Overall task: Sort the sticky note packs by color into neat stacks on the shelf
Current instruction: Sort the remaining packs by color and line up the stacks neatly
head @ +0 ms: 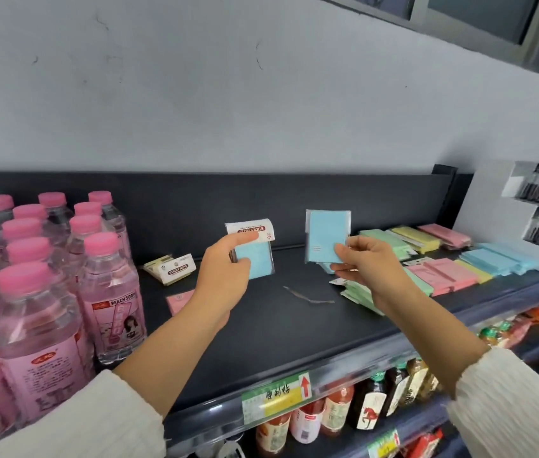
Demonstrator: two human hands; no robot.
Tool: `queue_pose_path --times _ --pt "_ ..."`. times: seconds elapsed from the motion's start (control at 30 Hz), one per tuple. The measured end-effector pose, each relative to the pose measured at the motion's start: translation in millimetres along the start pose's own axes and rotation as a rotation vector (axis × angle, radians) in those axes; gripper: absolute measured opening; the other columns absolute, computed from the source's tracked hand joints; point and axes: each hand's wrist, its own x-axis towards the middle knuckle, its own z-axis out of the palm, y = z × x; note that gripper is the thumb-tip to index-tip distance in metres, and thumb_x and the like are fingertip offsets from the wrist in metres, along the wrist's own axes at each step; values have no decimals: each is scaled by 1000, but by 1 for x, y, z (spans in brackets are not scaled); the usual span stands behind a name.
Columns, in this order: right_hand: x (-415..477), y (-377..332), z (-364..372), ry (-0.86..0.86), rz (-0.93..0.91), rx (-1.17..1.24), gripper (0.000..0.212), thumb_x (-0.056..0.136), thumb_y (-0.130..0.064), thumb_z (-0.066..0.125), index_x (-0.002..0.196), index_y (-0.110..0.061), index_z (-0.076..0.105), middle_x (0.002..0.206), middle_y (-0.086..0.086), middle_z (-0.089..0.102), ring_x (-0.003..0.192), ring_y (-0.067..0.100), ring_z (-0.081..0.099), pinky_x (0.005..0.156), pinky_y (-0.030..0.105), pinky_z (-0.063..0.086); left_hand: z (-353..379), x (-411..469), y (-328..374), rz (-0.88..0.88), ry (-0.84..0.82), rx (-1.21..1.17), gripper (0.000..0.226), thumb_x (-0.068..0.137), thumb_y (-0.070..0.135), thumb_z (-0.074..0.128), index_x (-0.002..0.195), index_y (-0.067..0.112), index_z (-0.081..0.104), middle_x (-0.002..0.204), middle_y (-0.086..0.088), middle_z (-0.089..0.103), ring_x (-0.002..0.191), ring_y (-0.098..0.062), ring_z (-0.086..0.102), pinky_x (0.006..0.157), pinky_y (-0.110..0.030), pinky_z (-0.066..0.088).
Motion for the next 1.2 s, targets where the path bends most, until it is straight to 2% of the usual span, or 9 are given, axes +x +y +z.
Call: queue_pose_path --times 0.13,0.3,0.43,0.53,0.73,0.8,0.93,1.07,1.2 --pt "26 4 -27 89 -5 -5 13 92 -10 57 79 -10 60 90 14 65 69 19 61 73 29 54 21 19 4 -35 -62 -20 46 87 -6 52 121 24 60 117 -3 59 82 -12 53 64 -17 45" --pt "66 9 -65 88 15 -24 9 93 -14 58 86 -9 62 89 7 67 73 17 60 73 27 53 73 48 4 -60 -83 25 50 79 -2 69 122 20 57 115 -3 62 95 -15 61 84 -35 55" --pt "113 16 -106 -25 82 -54 9 93 -14 57 95 -9 63 91 6 68 75 15 62 73 26 53 127 76 1 -134 -98 74 49 79 -4 69 120 19 56 106 2 60 93 -15 61 78 -31 57" --pt "152 23 -134 -105 110 -54 8 93 -13 57 94 -10 63 91 6 69 71 13 61 68 25 54 163 94 -7 -210 -80 116 48 79 -6 69 118 17 56 111 -5 61 97 -23 63 70 -28 57" --pt "201 27 -162 -369 189 -19 11 94 -13 55 102 -8 62 93 7 68 69 13 60 58 21 50 202 110 -26 -324 8 245 47 78 -5 70 120 13 57 110 -8 62 99 -24 62 77 -35 58" --pt "211 28 -164 -450 193 -20 11 95 -12 53 100 -8 62 92 7 67 71 13 61 59 21 50 208 113 -29 -344 21 299 47 79 -3 71 121 14 57 113 -6 62 100 -23 62 76 -32 58" --pt "221 38 -156 -551 233 -2 10 96 -9 51 94 -7 60 90 9 68 71 15 62 63 24 54 214 113 -34 -405 14 414 45 80 6 72 121 21 58 120 -7 58 101 -25 62 89 -38 54" --pt "222 45 -142 -613 305 47 12 96 -8 51 103 -3 59 96 13 67 75 17 64 57 22 56 220 113 -34 -376 -21 530 42 91 6 57 130 22 54 131 -5 54 112 -21 55 93 -28 46" --pt "218 48 -123 -601 346 80 16 95 -6 51 110 0 55 93 14 66 69 18 64 57 25 58 219 110 -28 -347 33 509 43 97 3 42 138 16 46 139 -4 48 122 -17 48 92 -20 37"
